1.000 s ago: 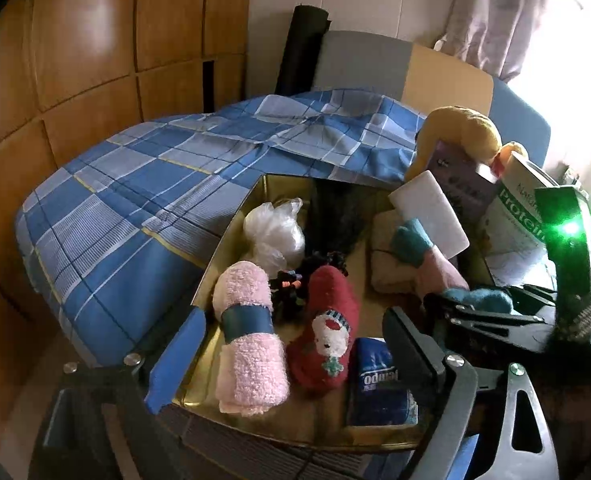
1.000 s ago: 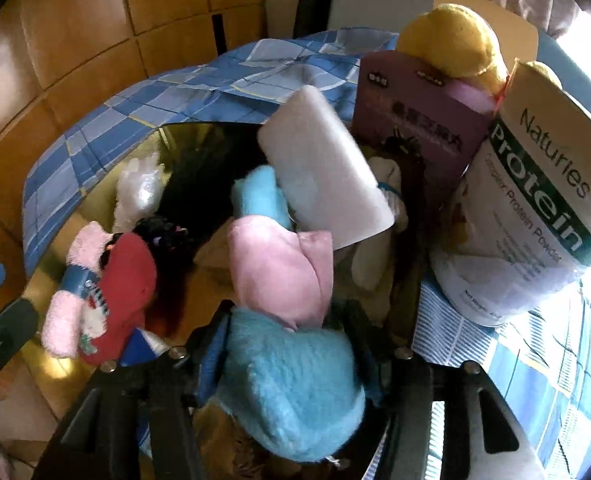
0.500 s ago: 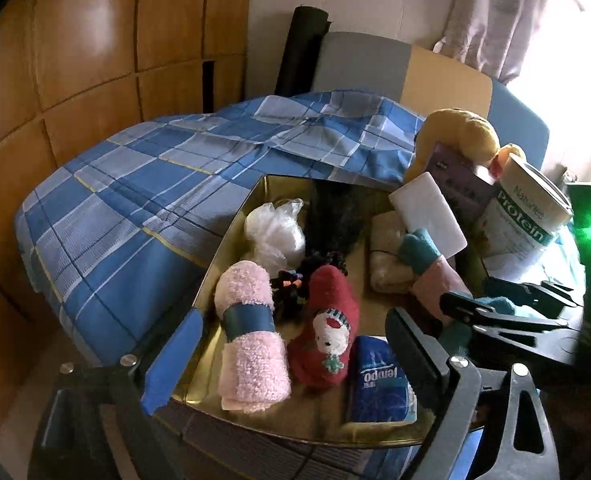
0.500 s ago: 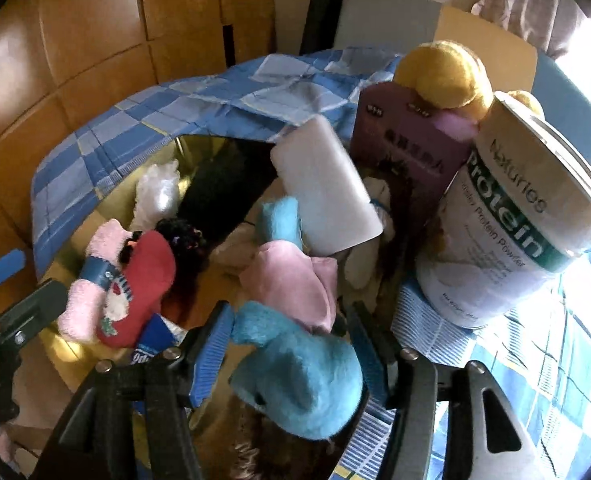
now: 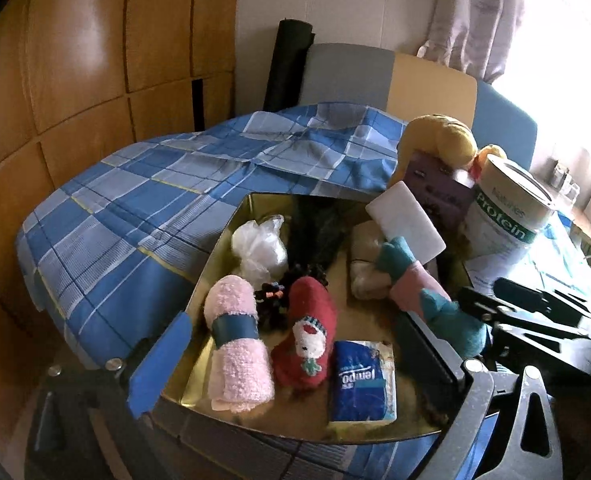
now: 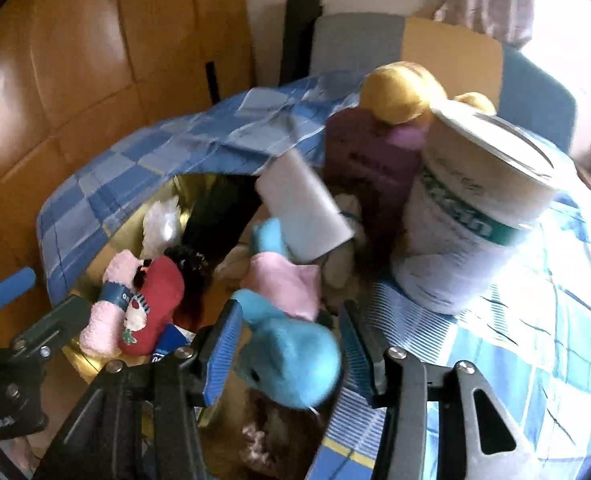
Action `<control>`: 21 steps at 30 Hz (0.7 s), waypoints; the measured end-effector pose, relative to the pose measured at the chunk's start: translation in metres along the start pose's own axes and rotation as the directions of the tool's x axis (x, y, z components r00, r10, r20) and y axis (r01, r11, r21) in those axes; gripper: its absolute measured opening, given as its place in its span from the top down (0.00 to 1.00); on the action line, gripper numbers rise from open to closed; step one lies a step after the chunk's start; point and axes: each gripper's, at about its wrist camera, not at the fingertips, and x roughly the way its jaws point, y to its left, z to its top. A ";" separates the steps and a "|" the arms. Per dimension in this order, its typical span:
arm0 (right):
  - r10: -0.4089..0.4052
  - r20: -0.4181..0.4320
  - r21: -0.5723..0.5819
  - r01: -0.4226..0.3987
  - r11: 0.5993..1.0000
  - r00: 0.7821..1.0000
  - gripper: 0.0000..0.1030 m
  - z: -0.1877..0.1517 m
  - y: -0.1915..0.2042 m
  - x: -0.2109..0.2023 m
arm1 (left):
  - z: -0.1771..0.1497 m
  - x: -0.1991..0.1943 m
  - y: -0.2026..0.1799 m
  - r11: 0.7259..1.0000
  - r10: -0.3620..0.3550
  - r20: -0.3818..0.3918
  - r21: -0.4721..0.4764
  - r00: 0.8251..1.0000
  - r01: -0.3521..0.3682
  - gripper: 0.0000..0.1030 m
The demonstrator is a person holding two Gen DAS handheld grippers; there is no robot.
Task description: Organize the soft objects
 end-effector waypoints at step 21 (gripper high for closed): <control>-0.171 0.051 0.138 0.163 0.977 0.984 0.51 -0.037 -0.013 -0.035 | -0.012 -0.025 -0.026 0.999 0.028 0.035 0.017 0.999 -0.028 0.00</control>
